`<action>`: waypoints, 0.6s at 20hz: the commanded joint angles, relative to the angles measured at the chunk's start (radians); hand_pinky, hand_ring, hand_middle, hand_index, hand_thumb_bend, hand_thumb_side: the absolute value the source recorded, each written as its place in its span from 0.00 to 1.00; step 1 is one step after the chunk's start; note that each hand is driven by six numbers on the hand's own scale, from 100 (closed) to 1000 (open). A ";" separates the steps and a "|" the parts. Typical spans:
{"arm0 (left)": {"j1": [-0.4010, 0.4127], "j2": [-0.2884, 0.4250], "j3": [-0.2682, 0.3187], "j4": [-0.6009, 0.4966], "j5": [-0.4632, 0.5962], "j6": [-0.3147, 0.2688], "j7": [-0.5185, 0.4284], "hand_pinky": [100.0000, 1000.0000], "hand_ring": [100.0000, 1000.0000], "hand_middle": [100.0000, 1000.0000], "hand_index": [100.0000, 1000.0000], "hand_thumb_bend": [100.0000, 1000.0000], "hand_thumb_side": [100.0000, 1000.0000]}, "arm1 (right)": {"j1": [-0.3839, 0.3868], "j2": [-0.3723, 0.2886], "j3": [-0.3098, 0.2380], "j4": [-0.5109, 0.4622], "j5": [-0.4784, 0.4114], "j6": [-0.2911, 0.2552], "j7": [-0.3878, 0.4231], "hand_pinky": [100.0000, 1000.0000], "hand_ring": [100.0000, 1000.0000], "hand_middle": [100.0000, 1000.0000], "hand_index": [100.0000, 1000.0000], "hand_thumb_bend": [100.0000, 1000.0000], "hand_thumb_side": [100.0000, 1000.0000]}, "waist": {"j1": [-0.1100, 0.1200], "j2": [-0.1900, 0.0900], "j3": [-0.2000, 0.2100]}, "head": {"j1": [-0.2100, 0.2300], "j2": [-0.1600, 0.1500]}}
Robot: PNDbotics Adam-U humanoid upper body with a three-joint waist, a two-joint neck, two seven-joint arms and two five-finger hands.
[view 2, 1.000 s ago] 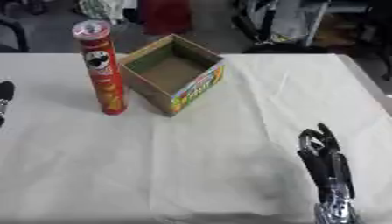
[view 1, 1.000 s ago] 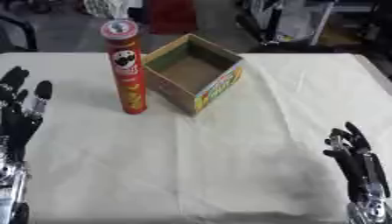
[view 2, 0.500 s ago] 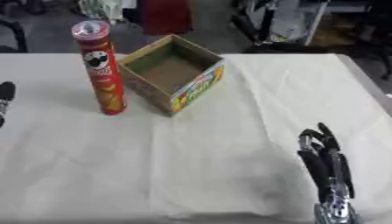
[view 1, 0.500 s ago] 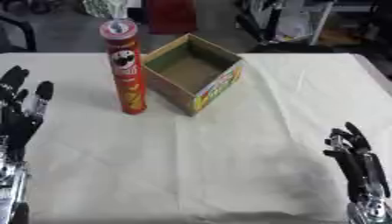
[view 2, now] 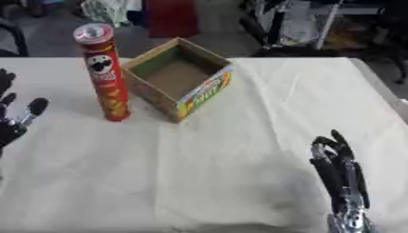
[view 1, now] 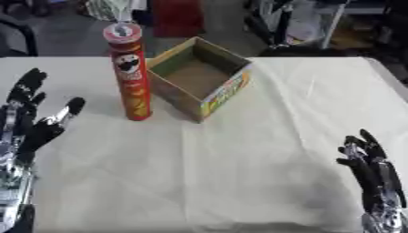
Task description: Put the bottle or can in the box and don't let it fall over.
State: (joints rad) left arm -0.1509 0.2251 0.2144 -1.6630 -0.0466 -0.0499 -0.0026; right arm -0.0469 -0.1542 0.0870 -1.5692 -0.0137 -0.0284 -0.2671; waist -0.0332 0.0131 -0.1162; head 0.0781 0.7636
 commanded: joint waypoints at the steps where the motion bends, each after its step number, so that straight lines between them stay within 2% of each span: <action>1: -0.020 0.036 -0.004 0.019 0.030 -0.010 -0.011 0.99 1.00 0.85 0.94 0.73 0.28 | -0.008 -0.016 -0.001 -0.008 -0.005 0.001 0.001 0.64 0.73 0.78 0.97 0.00 0.56 | 0.001 -0.008 0.000 | 0.002 -0.005; 3: -0.022 0.038 -0.004 0.025 0.036 -0.015 -0.013 0.99 1.00 0.85 0.94 0.73 0.28 | -0.008 -0.016 -0.001 -0.008 -0.005 0.001 0.001 0.64 0.73 0.78 0.97 0.00 0.56 | 0.001 -0.008 0.000 | 0.002 -0.005; 4: -0.028 0.044 -0.010 0.033 0.041 -0.013 -0.018 0.99 1.00 0.79 0.89 0.69 0.21 | -0.007 -0.016 0.001 -0.007 -0.006 0.002 0.002 0.64 0.73 0.78 0.97 0.00 0.56 | 0.001 -0.011 -0.005 | 0.008 -0.002; 6: -0.062 0.058 -0.033 0.068 0.063 0.007 -0.030 0.99 1.00 0.78 0.89 0.68 0.19 | -0.005 -0.015 0.005 -0.005 -0.007 0.003 0.005 0.64 0.73 0.78 0.97 0.00 0.56 | 0.000 -0.014 -0.014 | 0.013 0.001; 12: -0.208 0.094 -0.054 0.208 0.150 0.047 -0.048 0.99 1.00 0.77 0.89 0.66 0.21 | -0.006 -0.014 0.007 -0.003 -0.010 0.004 0.008 0.64 0.73 0.78 0.97 0.00 0.57 | 0.000 -0.010 -0.022 | 0.017 0.002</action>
State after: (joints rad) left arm -0.3377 0.2858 0.1637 -1.4663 0.0833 -0.0082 -0.0465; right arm -0.0431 -0.1542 0.0936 -1.5642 -0.0164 -0.0236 -0.2617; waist -0.0353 0.0128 -0.1368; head 0.0922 0.7639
